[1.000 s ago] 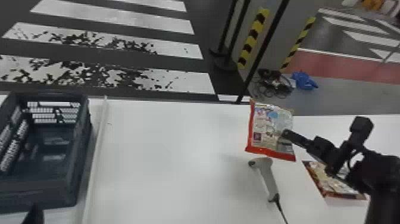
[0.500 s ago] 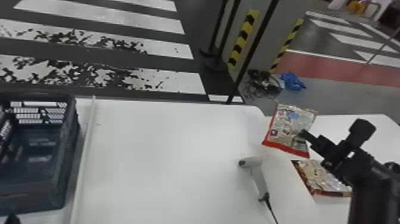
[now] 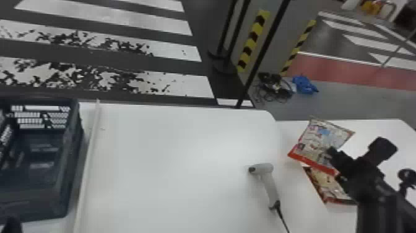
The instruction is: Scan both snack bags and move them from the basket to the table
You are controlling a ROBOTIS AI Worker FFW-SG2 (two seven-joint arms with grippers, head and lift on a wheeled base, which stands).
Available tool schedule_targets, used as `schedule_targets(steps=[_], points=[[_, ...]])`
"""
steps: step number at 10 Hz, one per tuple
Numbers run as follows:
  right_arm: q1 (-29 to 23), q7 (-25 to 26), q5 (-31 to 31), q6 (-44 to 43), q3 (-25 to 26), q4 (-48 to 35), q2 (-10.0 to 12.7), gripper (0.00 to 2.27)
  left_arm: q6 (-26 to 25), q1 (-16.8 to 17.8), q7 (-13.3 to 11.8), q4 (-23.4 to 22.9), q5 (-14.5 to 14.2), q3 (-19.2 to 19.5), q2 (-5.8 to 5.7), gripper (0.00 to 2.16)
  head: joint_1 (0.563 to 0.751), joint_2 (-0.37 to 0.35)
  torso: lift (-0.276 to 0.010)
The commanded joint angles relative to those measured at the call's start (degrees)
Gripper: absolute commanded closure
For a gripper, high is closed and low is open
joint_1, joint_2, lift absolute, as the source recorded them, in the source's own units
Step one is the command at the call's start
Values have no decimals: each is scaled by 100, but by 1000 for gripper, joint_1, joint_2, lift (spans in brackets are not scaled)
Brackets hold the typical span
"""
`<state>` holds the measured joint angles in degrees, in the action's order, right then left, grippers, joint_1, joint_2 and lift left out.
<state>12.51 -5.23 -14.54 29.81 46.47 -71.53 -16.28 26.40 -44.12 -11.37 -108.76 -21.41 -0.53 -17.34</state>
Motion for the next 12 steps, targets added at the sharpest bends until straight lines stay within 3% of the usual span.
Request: schedule_targets(steps=[1, 3, 5, 6, 7, 8, 9, 12], points=[[156, -39, 13, -524, 125, 491, -130, 2250, 0, -132, -15, -224, -13, 0, -41, 53, 695, -350, -98], [516, 400, 206, -1122, 73, 1159, -341, 2250, -17, -202, -15, -321, -4, 0, -85, 53, 695, -350, -98], [613, 813, 232, -1825, 20, 1554, -368, 2250, -17, -228, -23, -330, -4, 0, -121, 53, 695, -350, -98], [736, 954, 215, -1948, -15, 1809, -412, 2037, 18, -299, -41, -461, 119, 0, -138, 53, 695, -350, -98], [762, 1095, 241, -1930, -42, 1914, -447, 1565, 35, -316, 3, -505, 225, -9, -138, 53, 695, -350, -98], [762, 1306, 250, -1877, -182, 1914, -447, 400, 18, -290, 12, -505, 137, -9, -121, 53, 695, -350, -98], [753, 1385, 215, -1754, -182, 1906, -438, -1, 18, -272, 21, -505, 137, -9, -112, 53, 695, -350, -98], [613, 1508, 136, -1209, -200, 1800, -412, 53, -35, -211, 100, -470, 225, -44, -112, 53, 695, -350, -98]])
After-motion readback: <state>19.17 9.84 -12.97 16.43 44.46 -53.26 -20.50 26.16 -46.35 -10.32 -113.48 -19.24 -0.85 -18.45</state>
